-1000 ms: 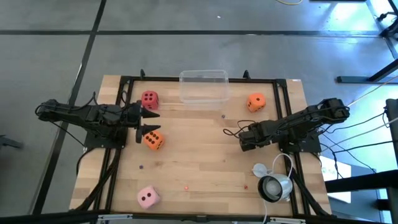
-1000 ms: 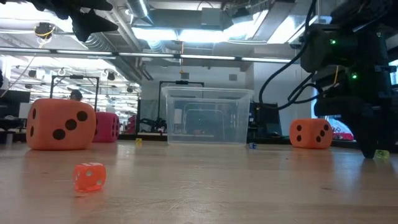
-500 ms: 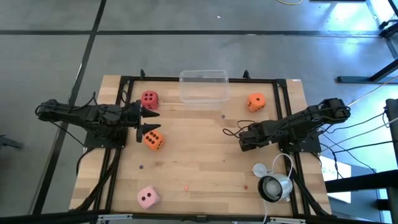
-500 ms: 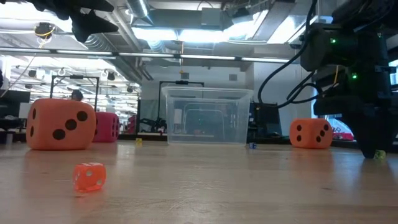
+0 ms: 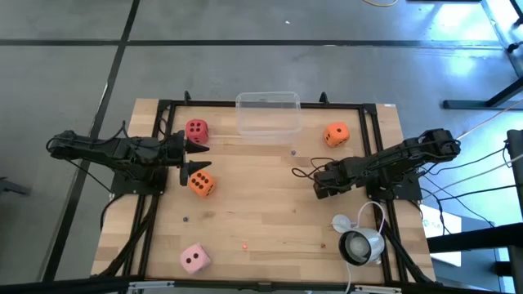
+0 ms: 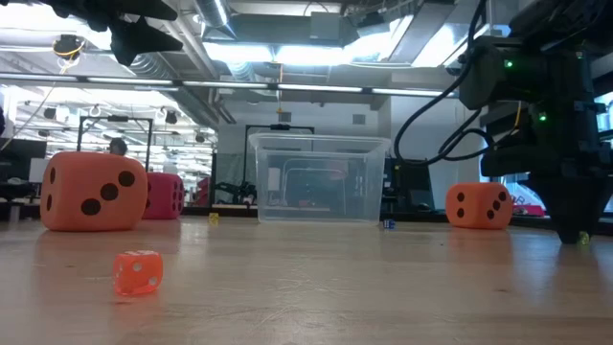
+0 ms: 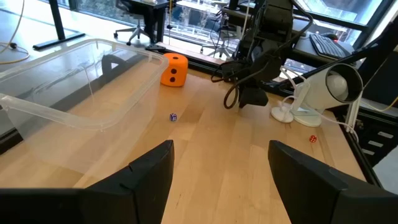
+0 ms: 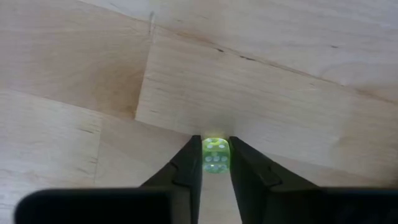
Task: Pick & Place Dice
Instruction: Put the small green dice into the transparent bin
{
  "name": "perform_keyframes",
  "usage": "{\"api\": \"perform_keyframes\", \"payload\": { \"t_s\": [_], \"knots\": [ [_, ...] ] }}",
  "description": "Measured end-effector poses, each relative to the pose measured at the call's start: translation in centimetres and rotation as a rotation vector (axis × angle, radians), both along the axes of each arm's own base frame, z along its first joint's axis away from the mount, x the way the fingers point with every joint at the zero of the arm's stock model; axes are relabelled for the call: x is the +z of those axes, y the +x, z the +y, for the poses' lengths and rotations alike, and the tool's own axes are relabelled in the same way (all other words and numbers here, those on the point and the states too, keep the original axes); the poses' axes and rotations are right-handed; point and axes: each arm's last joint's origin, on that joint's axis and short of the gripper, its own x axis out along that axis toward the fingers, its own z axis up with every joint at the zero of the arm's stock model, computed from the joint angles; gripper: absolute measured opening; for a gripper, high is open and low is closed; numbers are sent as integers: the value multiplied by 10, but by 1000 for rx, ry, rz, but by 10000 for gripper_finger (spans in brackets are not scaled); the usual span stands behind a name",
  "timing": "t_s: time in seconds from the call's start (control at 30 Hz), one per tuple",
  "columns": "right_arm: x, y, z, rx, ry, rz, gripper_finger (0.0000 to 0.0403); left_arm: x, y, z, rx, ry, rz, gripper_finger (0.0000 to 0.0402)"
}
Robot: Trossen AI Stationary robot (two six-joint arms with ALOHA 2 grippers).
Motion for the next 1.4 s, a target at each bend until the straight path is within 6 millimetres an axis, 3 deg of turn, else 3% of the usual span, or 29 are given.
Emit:
{"api": "perform_keyframes", "payload": {
  "t_s": [0.57,0.9,1.2,1.4],
  "knots": [
    [12,9,6,19,15,-4,51,0,0,0,-6,-2,1,253],
    [48,22,23,121,-12,-7,51,0,0,-1,-29,-7,2,253],
    [82,35,26,180,-60,-50,51,0,0,-1,-24,-32,-5,253],
    [111,45,24,156,-109,-267,51,0,1,-1,-22,-41,-5,253]
  ]
}}
